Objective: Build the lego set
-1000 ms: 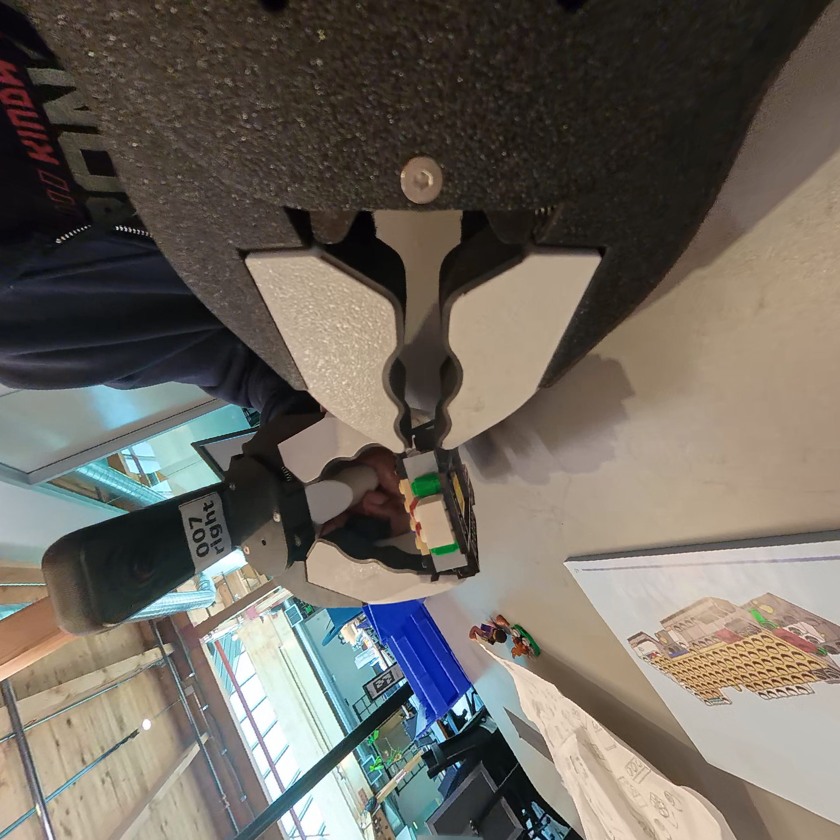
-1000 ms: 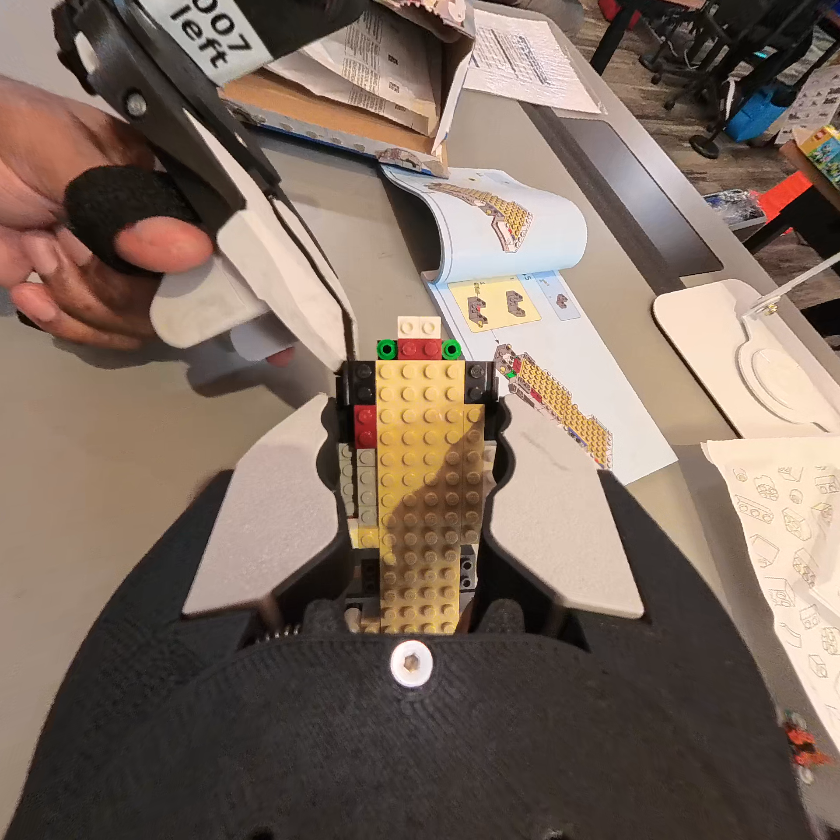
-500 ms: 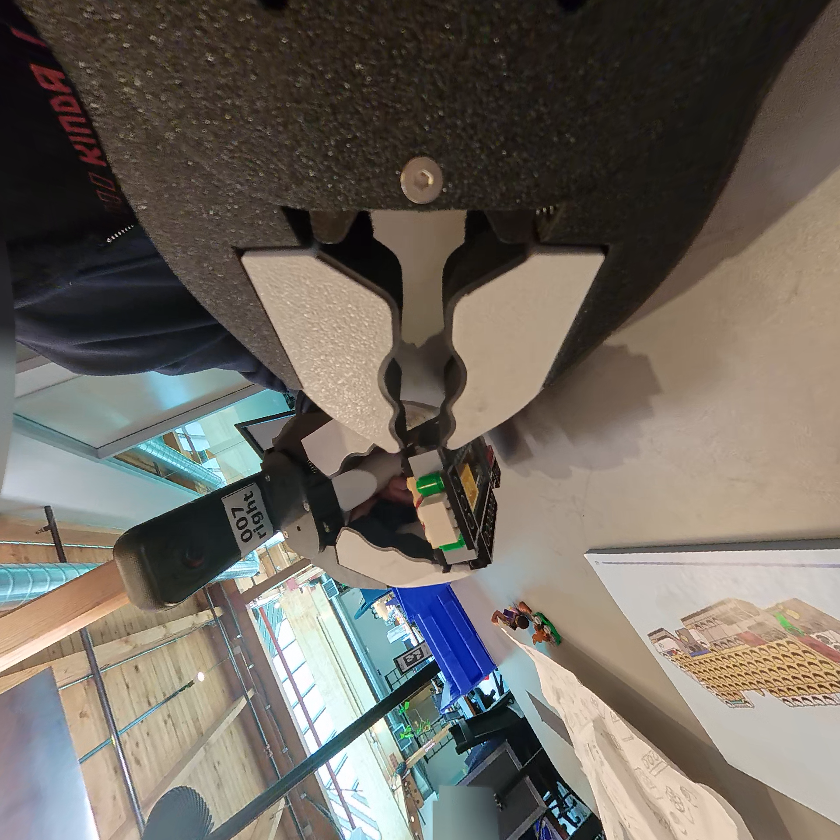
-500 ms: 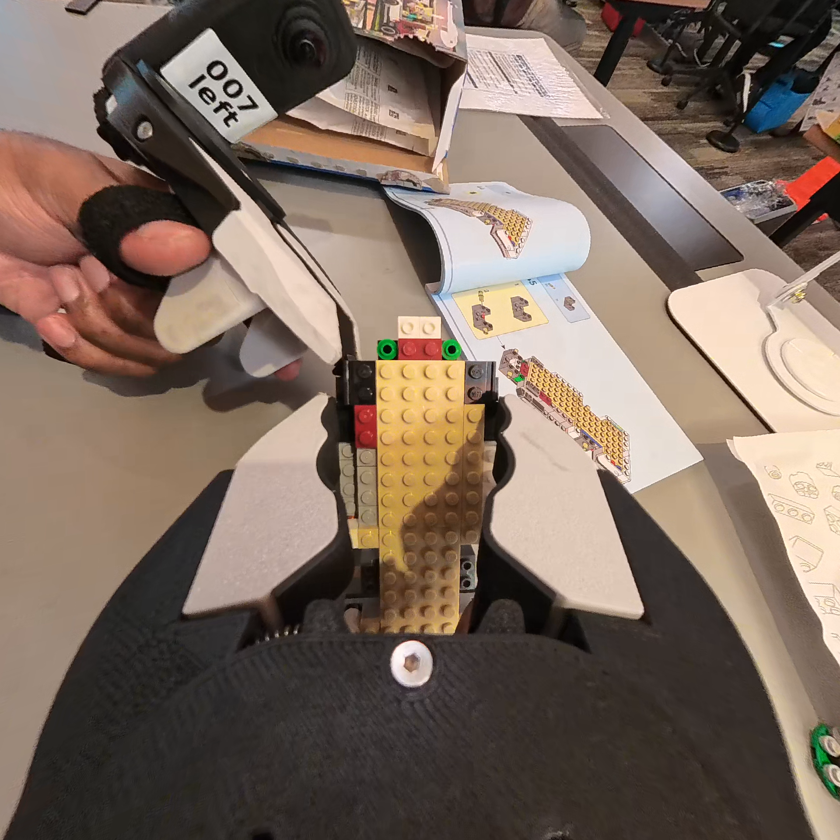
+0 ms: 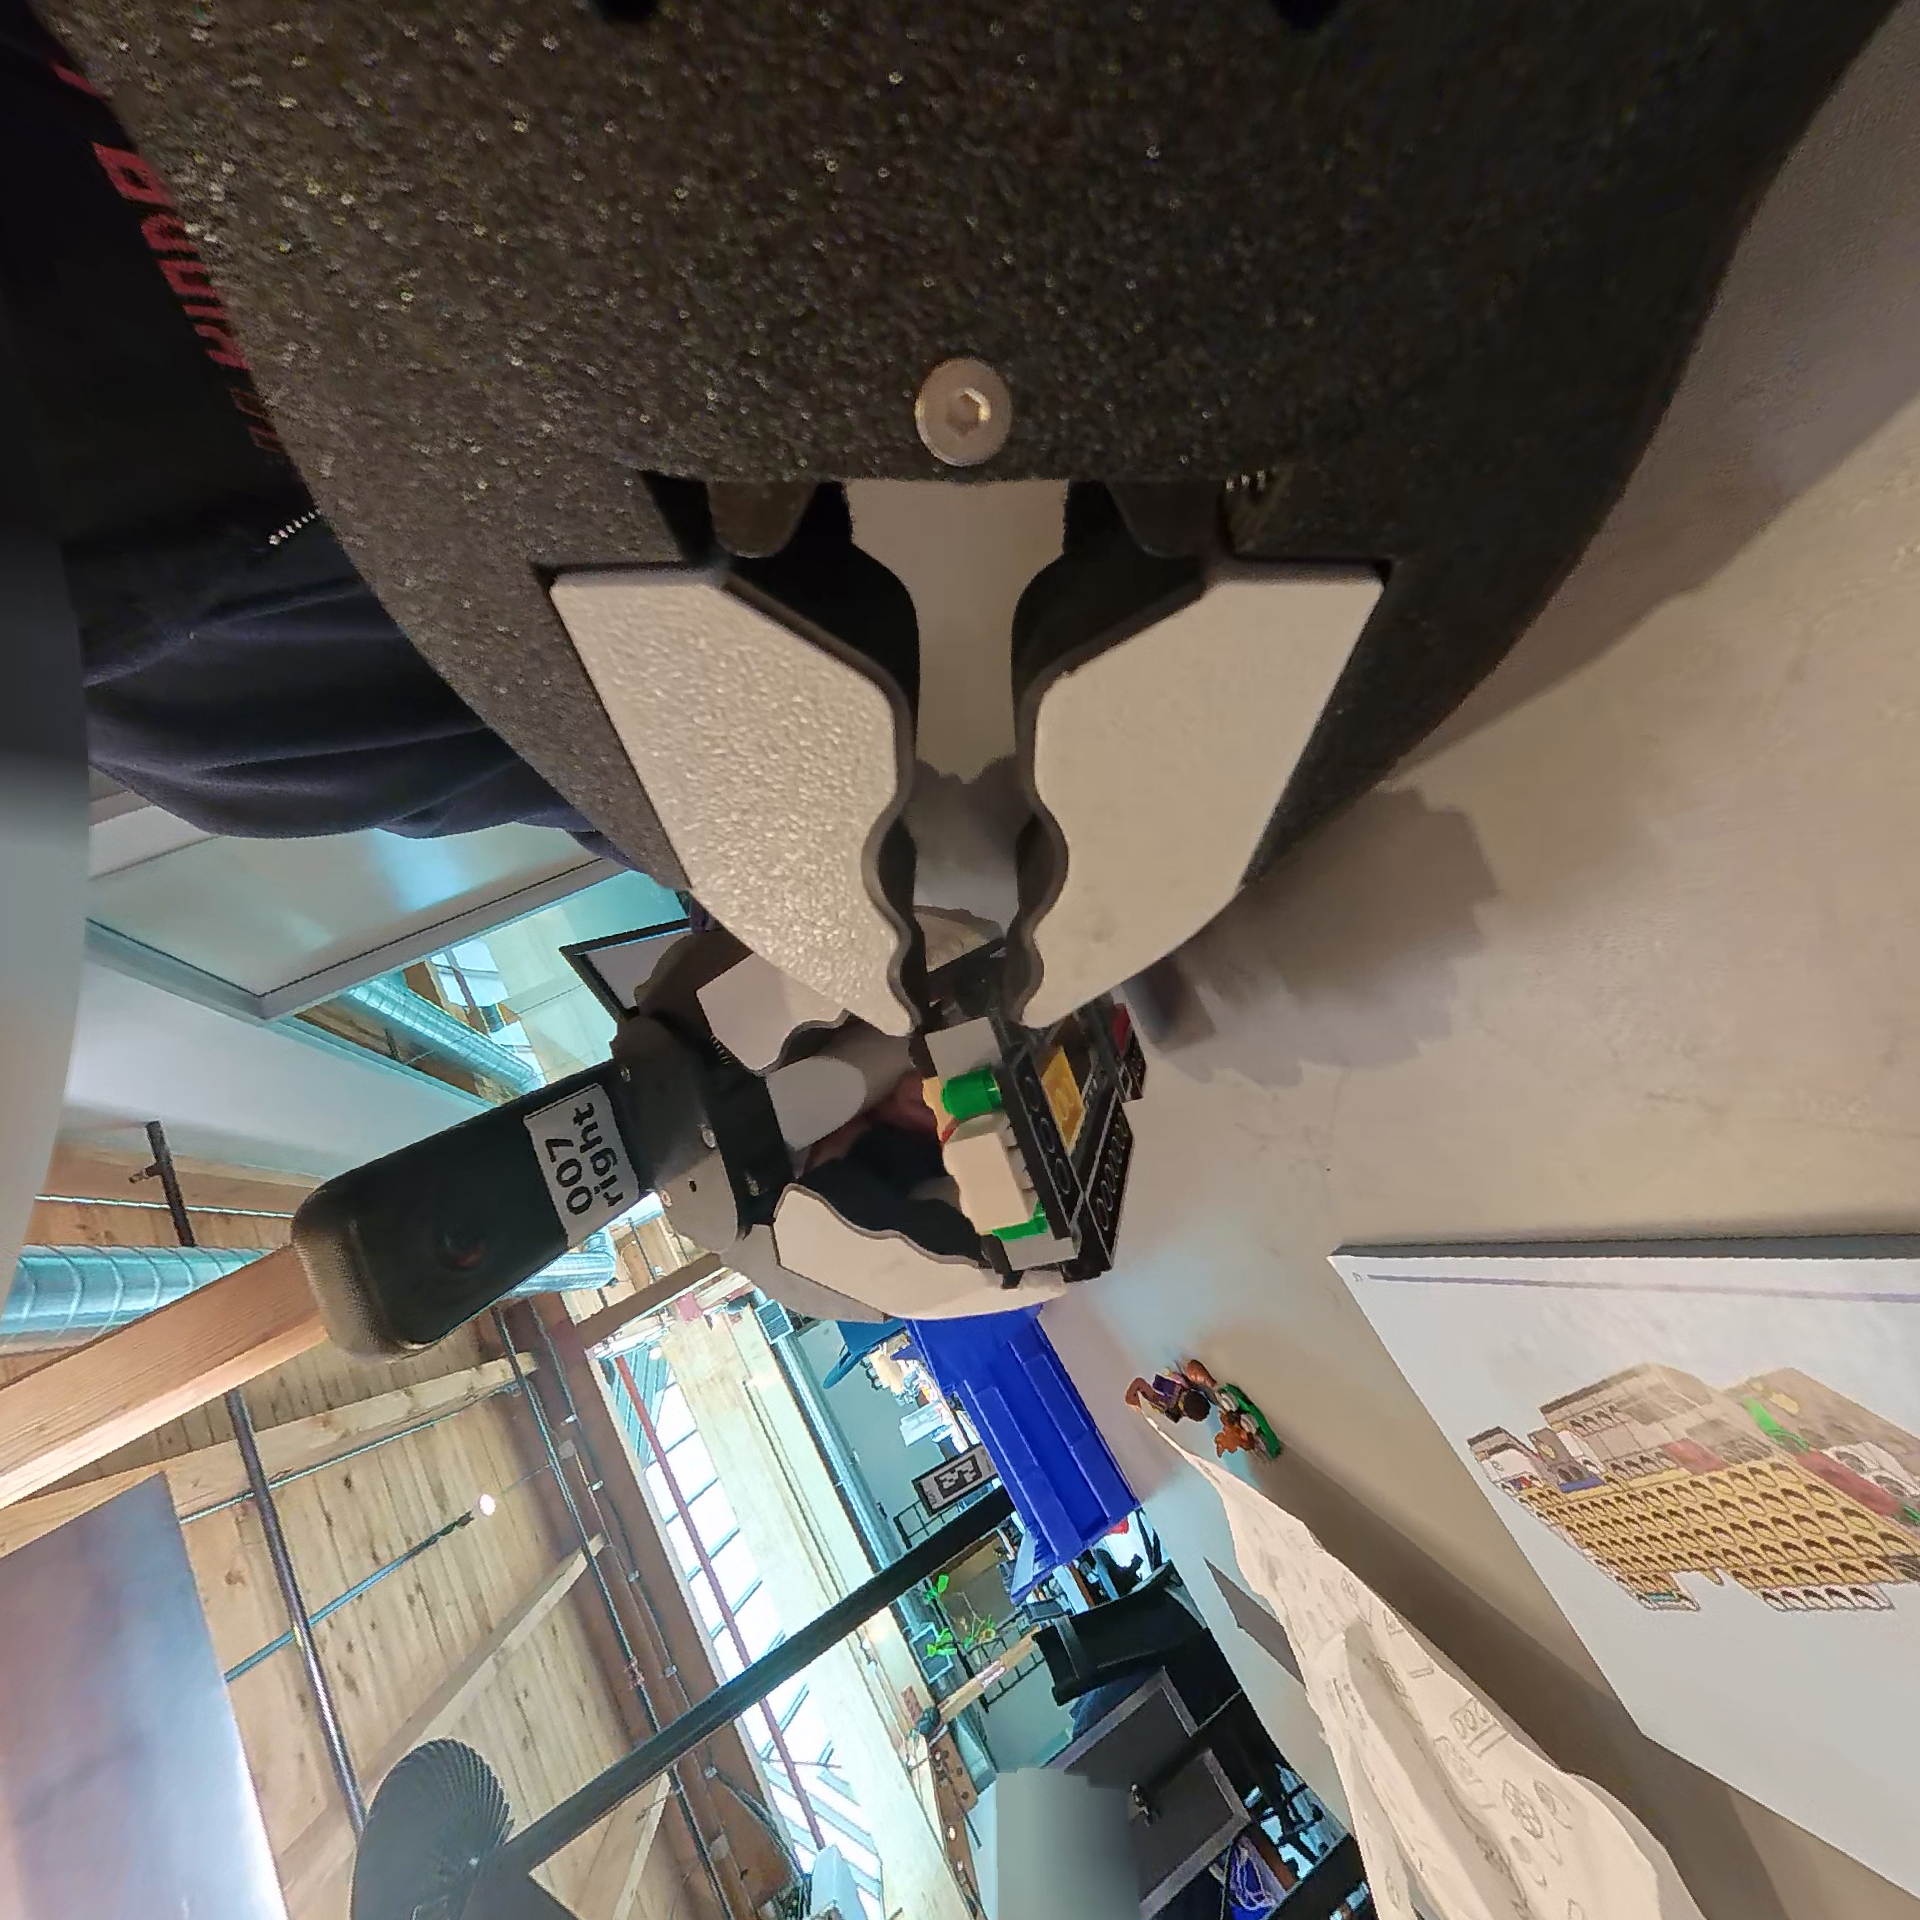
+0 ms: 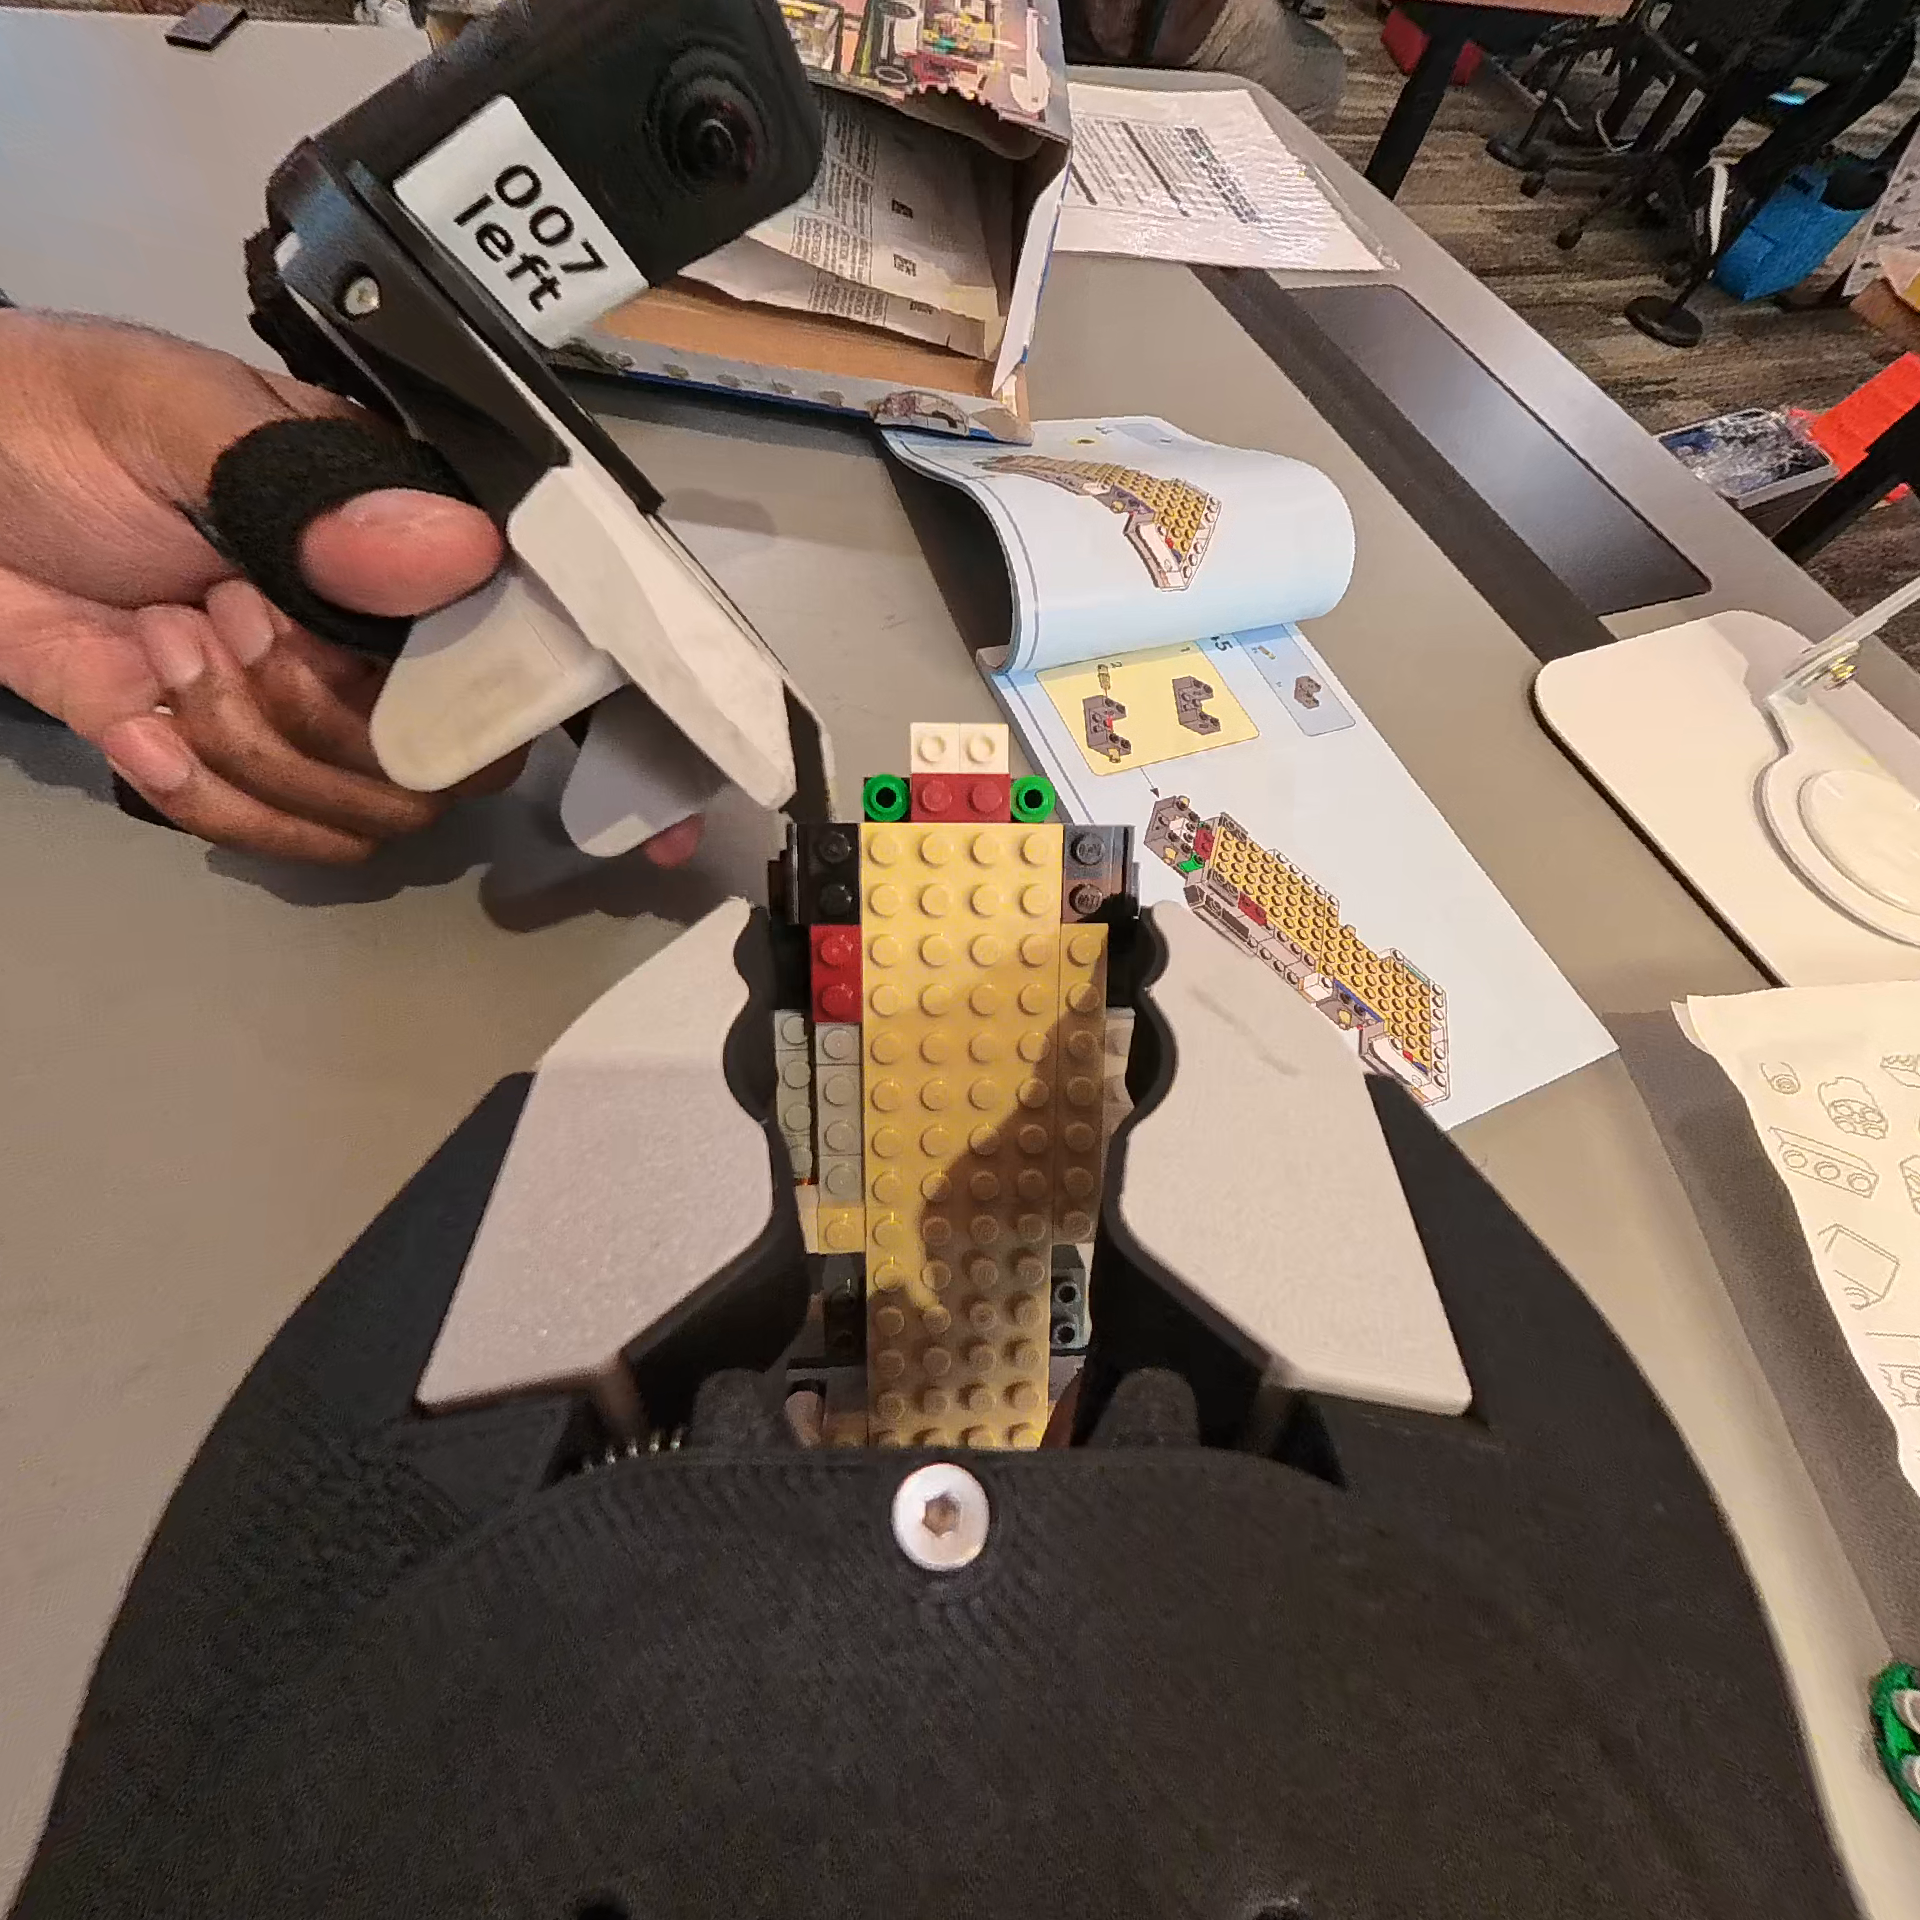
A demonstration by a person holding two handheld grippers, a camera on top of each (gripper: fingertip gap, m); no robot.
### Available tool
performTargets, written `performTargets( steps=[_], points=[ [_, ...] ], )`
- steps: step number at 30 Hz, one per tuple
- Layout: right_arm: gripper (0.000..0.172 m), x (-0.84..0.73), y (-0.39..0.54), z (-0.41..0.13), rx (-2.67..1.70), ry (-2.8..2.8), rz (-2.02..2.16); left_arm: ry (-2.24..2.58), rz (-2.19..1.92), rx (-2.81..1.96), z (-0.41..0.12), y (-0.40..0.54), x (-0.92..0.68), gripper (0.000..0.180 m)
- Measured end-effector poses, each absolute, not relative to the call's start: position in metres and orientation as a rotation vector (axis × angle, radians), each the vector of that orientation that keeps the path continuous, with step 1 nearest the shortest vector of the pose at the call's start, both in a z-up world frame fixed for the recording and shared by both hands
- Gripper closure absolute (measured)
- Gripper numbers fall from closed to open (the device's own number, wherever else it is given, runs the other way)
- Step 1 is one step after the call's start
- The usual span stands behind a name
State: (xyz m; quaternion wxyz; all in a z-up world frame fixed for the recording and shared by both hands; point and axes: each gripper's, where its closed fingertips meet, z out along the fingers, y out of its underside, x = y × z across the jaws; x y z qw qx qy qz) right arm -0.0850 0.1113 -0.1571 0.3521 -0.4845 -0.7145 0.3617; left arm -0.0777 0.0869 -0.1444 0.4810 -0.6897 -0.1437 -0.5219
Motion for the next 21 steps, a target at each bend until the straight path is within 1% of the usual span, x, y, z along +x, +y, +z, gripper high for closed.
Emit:
performTargets(
  steps=[5, 12, 17, 21],
  points=[
    [0.106, -0.079, 0.117, -0.162, -1.265, -1.898, 0.886, -0.340, -1.188, -1.728, -0.149, 0.085, -0.087, 0.166],
    [0.105, -0.057, 0.123, -0.188, -1.308, -2.124, 0.720, -0.081, -0.836, -1.988, -0.170, 0.078, -0.088, 0.165],
    [0.106, -0.040, 0.126, -0.216, -1.351, -2.282, 0.557, -0.024, -0.836, -2.025, -0.177, 0.078, -0.077, 0.165],
    [0.106, -0.034, 0.124, -0.228, -1.363, -2.345, 0.508, -0.023, -0.838, -2.041, -0.182, 0.078, -0.076, 0.165]
  ],
)
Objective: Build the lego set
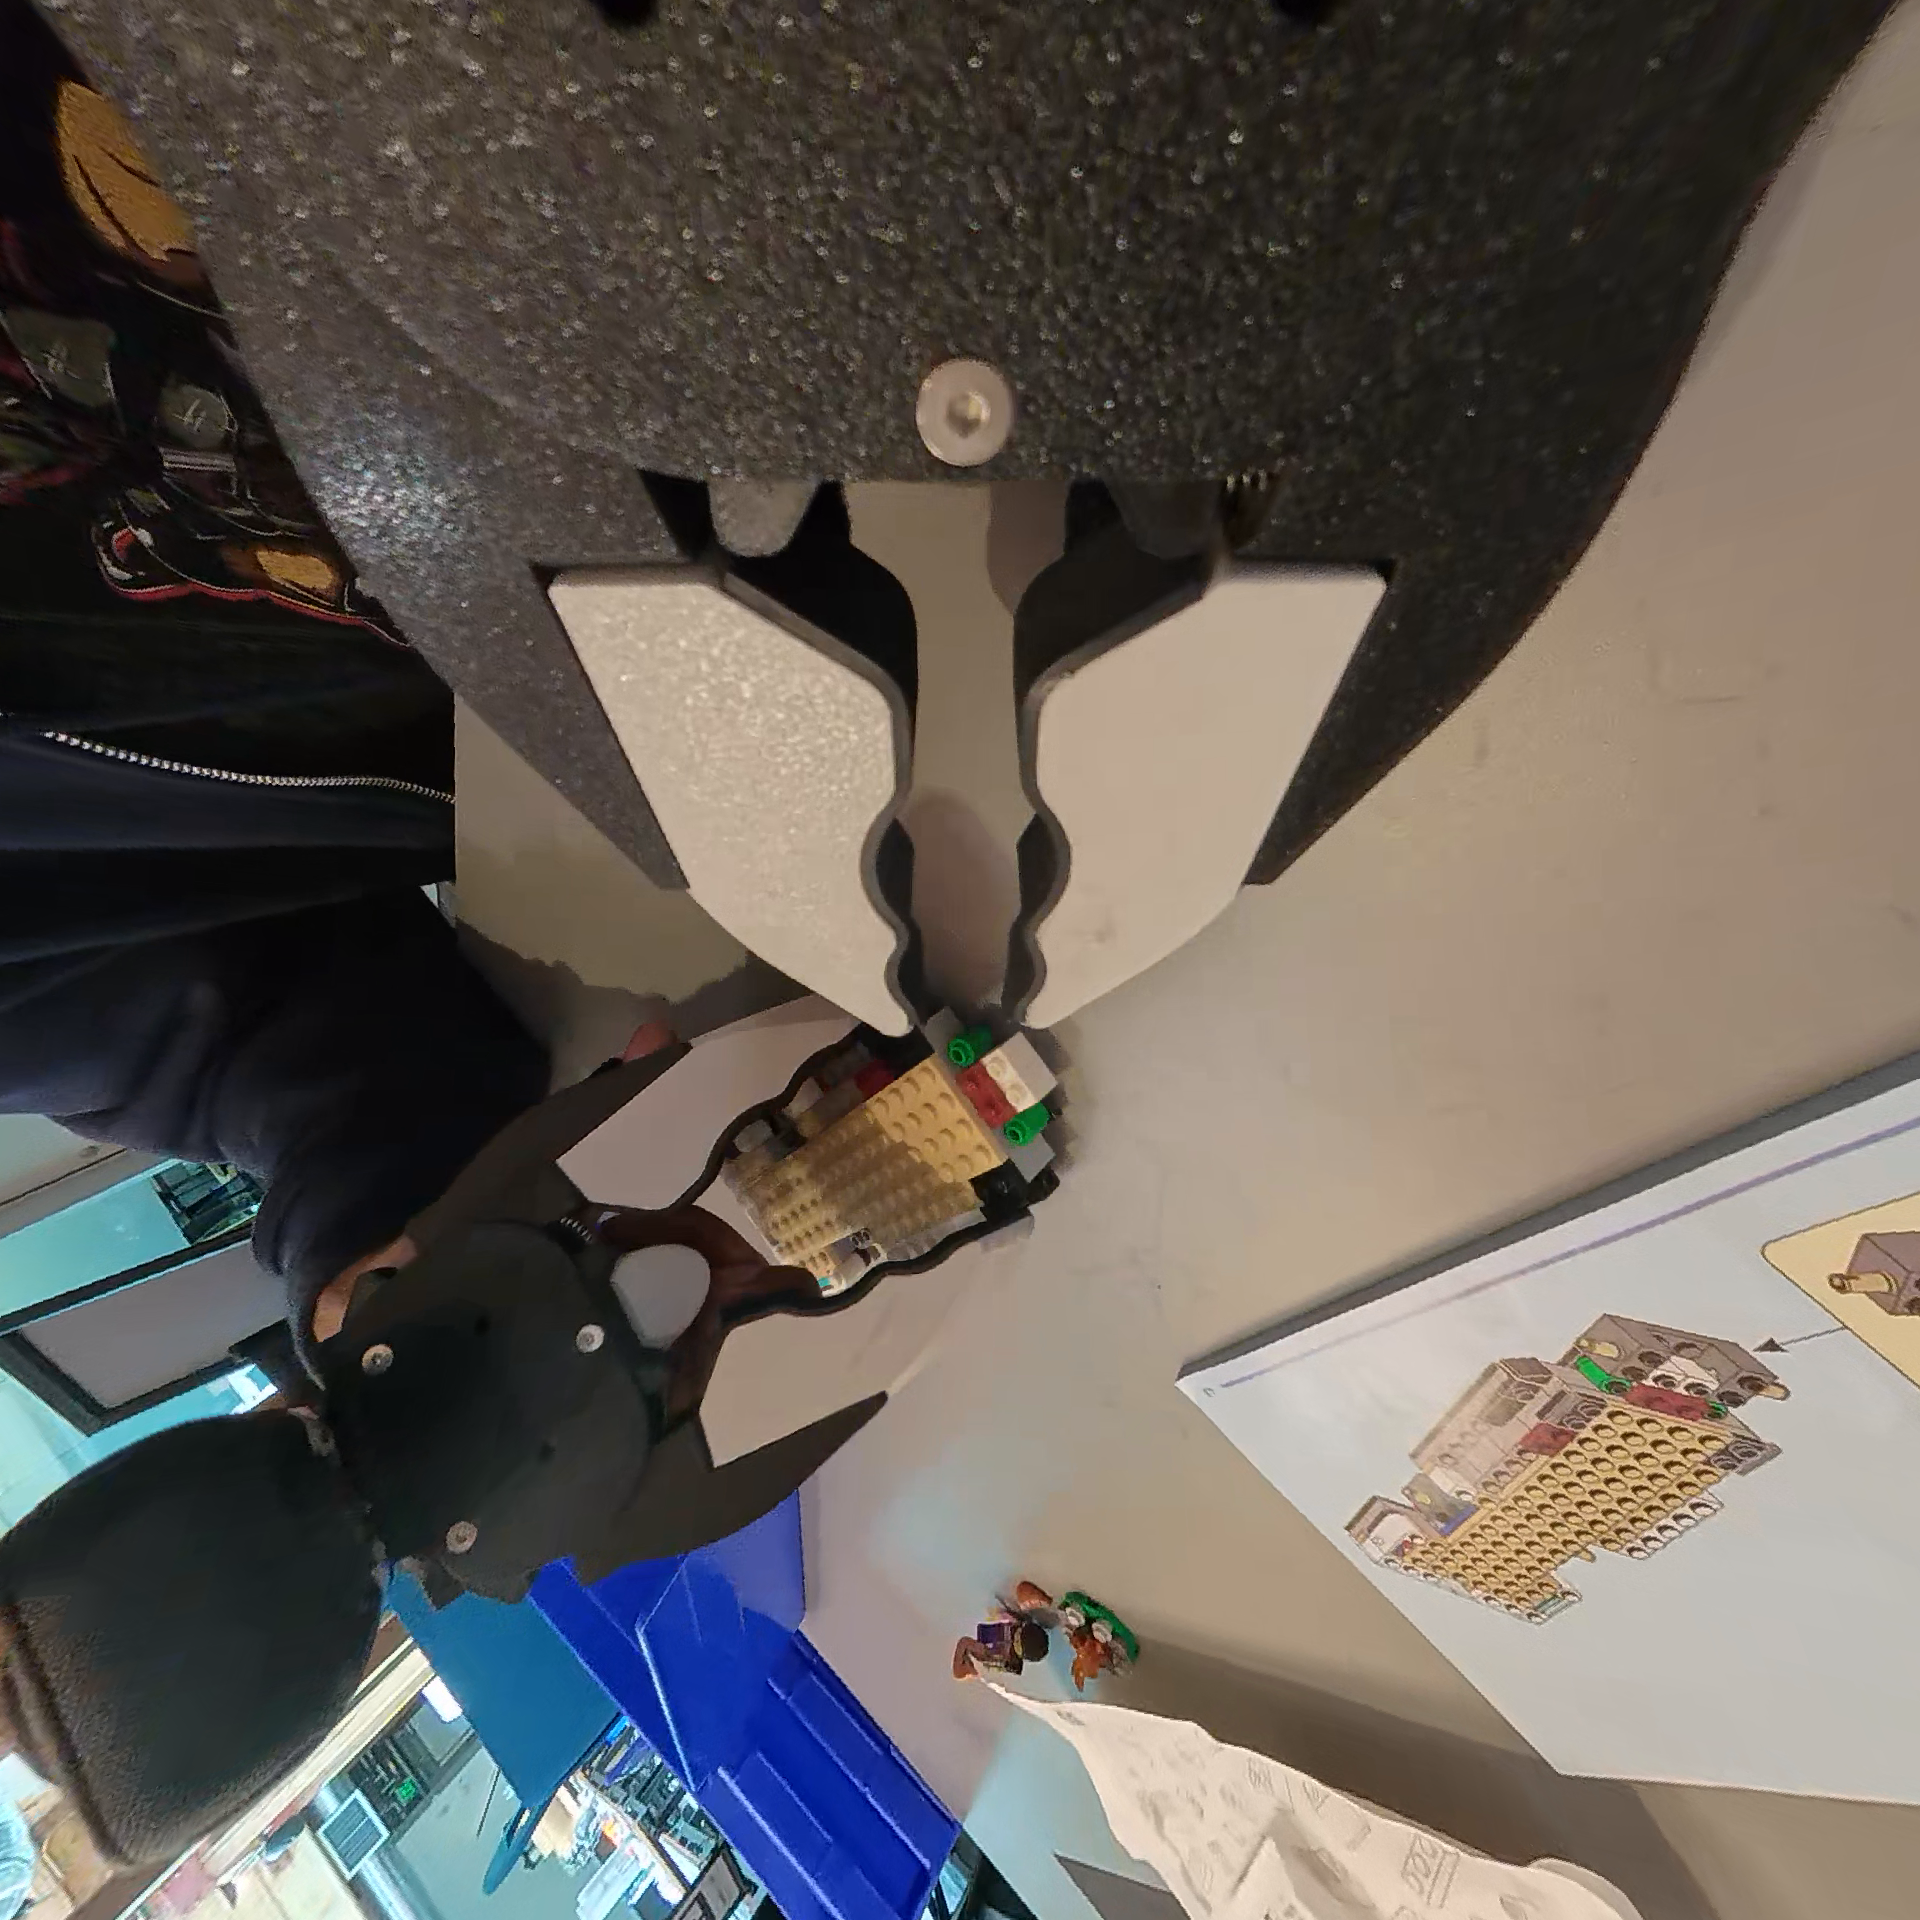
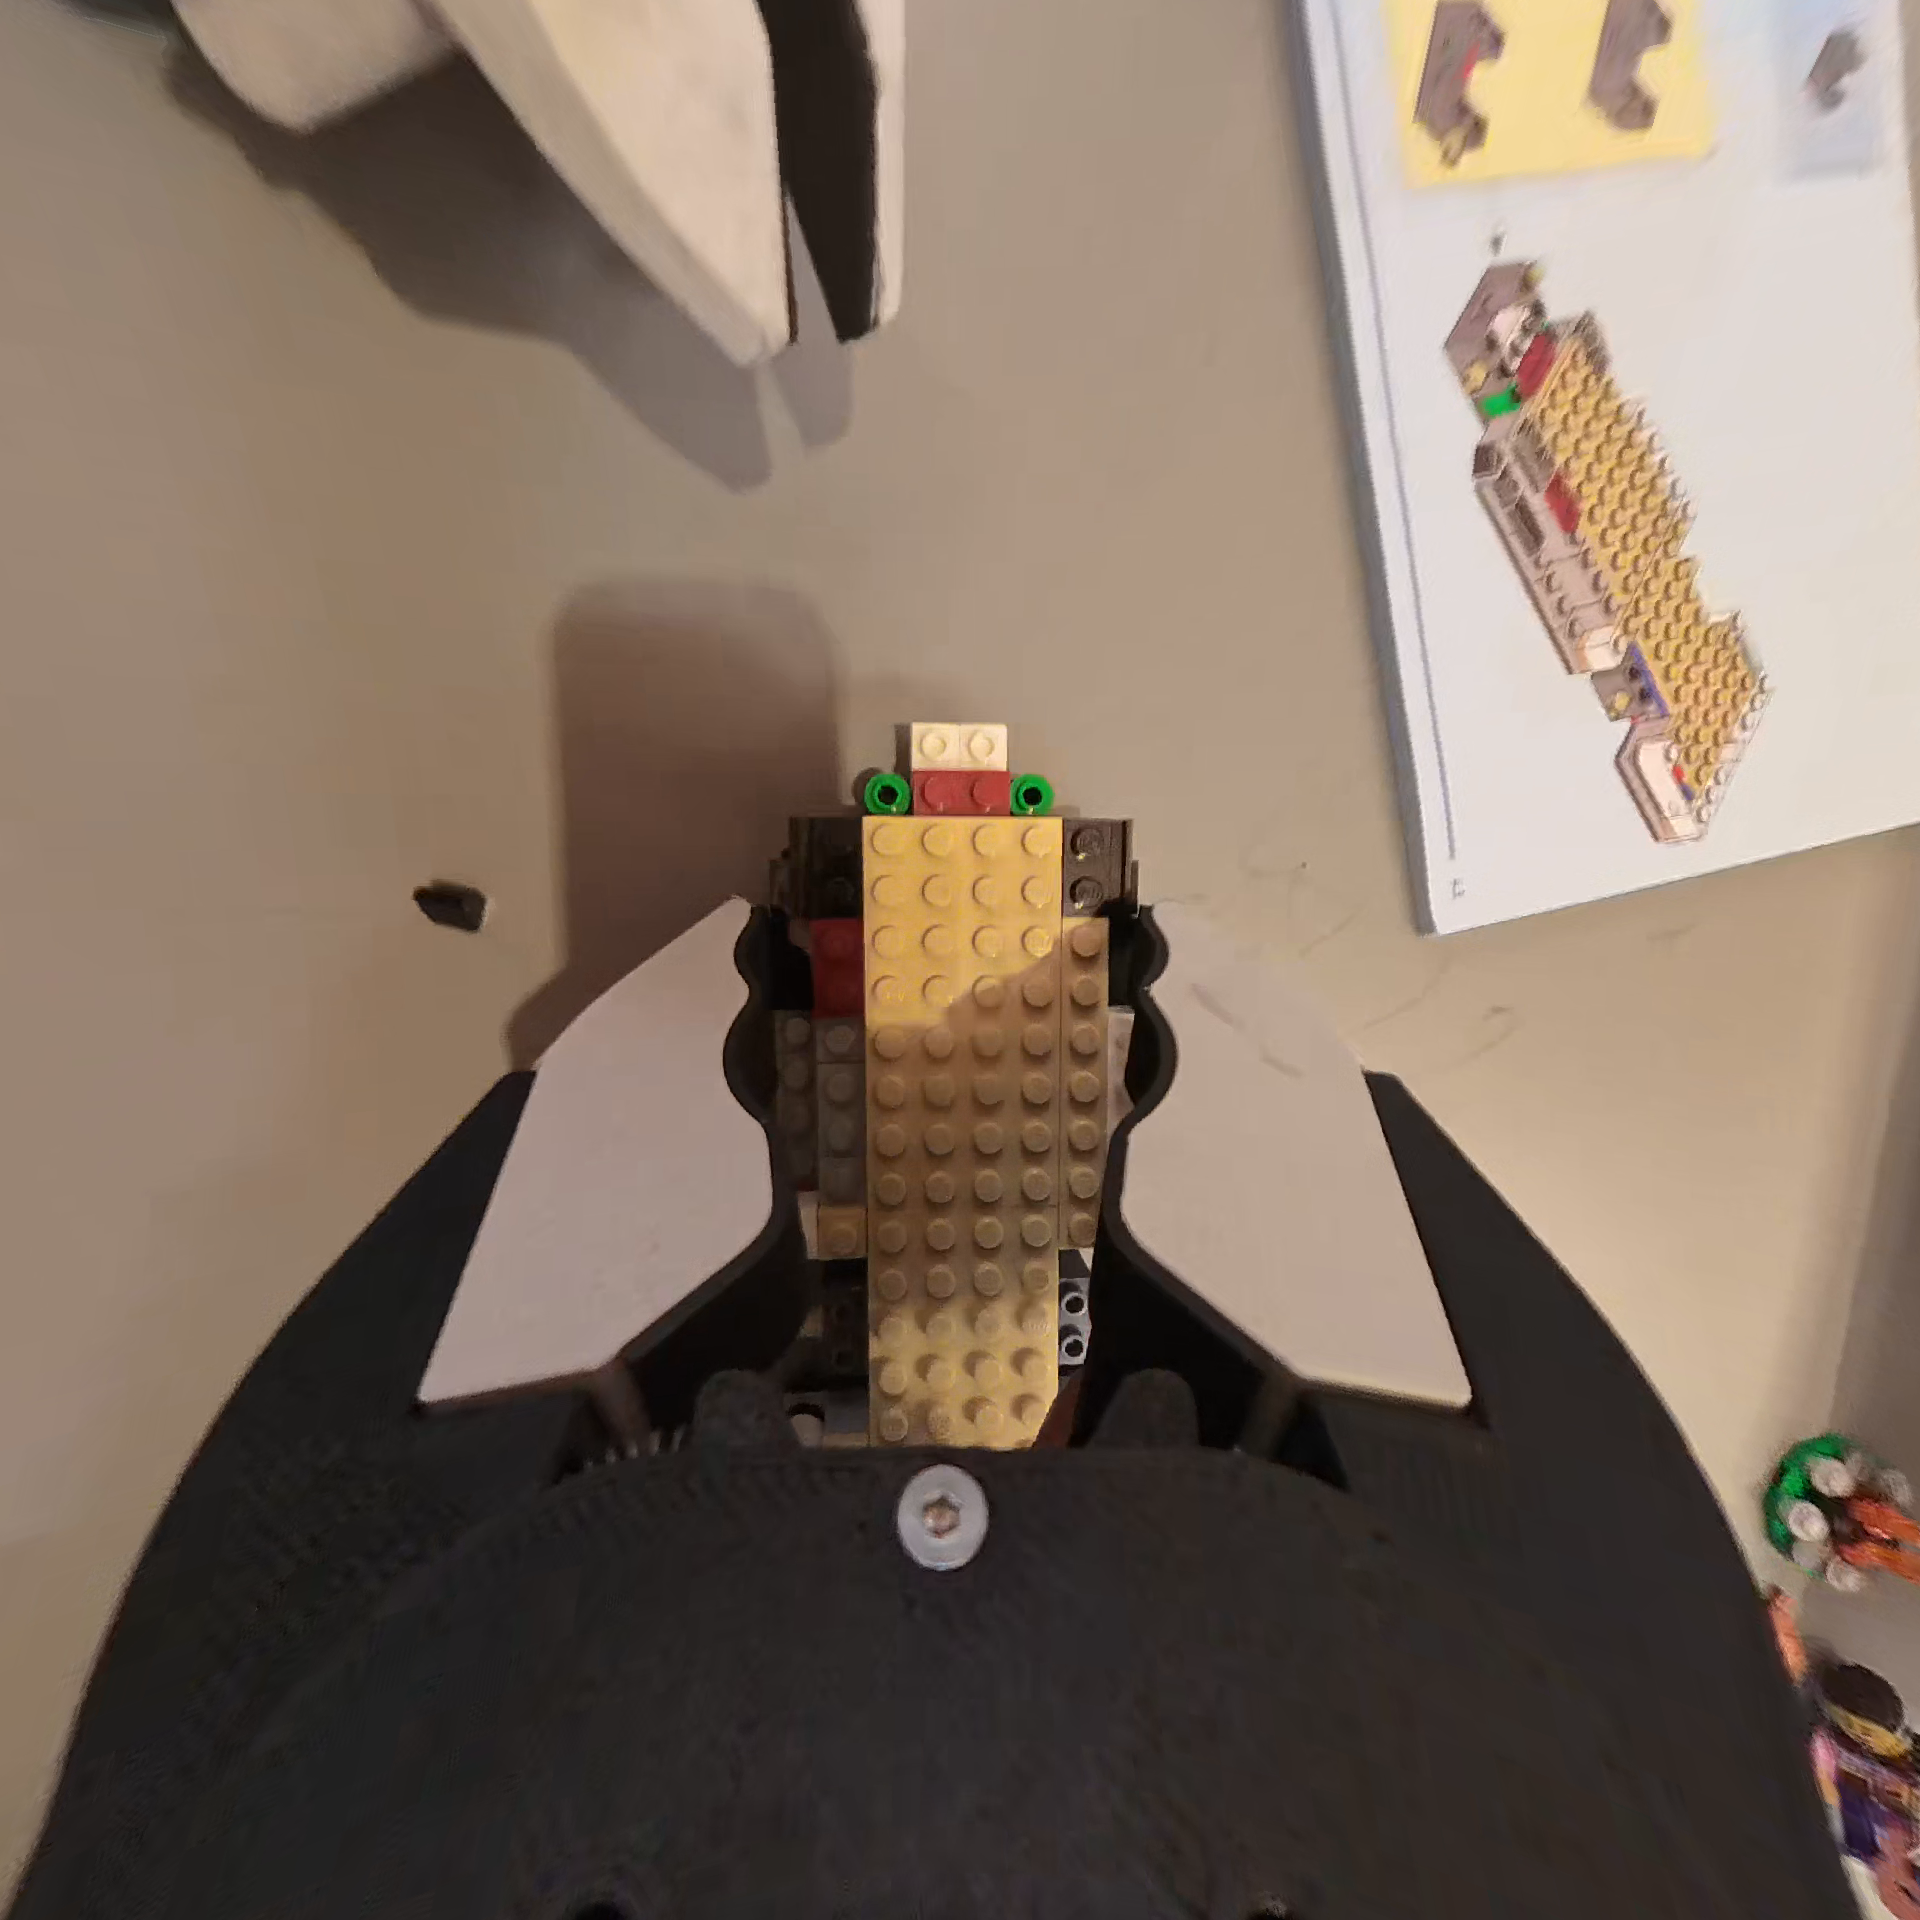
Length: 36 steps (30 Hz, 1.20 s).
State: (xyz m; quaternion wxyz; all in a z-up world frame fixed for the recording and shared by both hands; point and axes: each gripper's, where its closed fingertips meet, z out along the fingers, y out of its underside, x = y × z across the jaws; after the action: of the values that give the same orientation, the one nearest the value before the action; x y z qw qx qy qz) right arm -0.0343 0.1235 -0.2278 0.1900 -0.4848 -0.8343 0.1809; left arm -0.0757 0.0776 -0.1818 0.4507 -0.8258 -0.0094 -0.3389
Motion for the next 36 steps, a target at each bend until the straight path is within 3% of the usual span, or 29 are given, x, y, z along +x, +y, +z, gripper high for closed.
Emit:
performTargets(
  steps=[7, 17, 20, 22, 26, 36],
  points=[
    [0.106, -0.037, 0.121, -0.219, -1.357, -2.317, 0.601, -0.018, -0.861, -2.035, -0.182, 0.077, -0.074, 0.165],
    [0.107, -0.041, 0.108, -0.168, -1.306, -2.190, 1.078, 0.167, -0.814, -1.856, -0.155, 0.075, -0.072, 0.154],
    [0.106, -0.042, 0.103, -0.155, -1.297, -2.154, 1.247, 0.283, -0.727, -1.801, -0.146, 0.074, -0.067, 0.142],
    [0.107, -0.041, 0.099, -0.146, -1.280, -2.131, 1.365, 0.381, -0.628, -1.764, -0.142, 0.073, -0.064, 0.124],
    [0.107, -0.038, 0.089, -0.133, -1.208, -2.124, 1.549, 0.669, -0.326, -1.720, -0.141, 0.078, -0.069, 0.112],
    [0.107, -0.020, 0.054, -0.125, -0.920, -2.327, 1.754, 1.298, -0.189, -1.509, -0.114, 0.065, -0.023, 0.118]
  ],
)
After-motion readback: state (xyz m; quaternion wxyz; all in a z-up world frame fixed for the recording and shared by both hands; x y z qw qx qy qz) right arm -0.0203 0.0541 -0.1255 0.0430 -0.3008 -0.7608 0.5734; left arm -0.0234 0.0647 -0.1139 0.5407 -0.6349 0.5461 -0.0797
